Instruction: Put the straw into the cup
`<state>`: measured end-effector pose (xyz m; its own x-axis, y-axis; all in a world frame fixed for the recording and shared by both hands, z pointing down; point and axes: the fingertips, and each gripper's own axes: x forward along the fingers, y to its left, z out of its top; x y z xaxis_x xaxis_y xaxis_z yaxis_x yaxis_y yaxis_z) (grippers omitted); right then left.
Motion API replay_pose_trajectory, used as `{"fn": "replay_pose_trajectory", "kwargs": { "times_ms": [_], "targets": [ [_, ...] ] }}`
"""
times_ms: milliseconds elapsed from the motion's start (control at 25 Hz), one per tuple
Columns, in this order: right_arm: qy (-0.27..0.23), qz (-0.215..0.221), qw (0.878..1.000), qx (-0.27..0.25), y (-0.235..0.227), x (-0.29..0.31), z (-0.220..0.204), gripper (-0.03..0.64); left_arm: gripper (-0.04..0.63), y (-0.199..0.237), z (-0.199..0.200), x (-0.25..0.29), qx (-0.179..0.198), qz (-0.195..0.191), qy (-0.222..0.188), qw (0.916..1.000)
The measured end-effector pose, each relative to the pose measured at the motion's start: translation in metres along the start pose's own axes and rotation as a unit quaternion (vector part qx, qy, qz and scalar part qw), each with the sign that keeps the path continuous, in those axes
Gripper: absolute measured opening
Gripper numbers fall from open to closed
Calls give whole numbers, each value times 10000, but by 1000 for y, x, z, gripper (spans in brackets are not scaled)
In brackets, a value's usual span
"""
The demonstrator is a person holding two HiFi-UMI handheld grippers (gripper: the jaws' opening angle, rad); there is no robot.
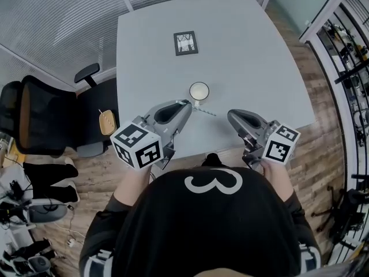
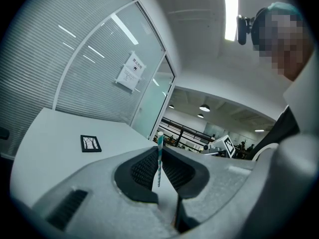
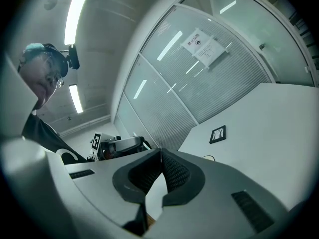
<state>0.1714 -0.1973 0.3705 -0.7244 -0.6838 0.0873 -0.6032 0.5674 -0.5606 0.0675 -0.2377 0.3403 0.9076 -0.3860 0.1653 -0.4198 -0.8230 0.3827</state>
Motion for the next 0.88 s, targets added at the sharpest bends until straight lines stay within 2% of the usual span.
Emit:
{"fn": "replay_pose_trajectory", "kwargs": {
  "times_ms": [600,880],
  "targets": [
    [317,338,9989,78,-47,31,28,15,34,50,35,29,1,571,-238,9981],
    [468,444,9978,148,-66,40,31,15,35,67,33,39,-19,798,-206,9966]
  ]
}}
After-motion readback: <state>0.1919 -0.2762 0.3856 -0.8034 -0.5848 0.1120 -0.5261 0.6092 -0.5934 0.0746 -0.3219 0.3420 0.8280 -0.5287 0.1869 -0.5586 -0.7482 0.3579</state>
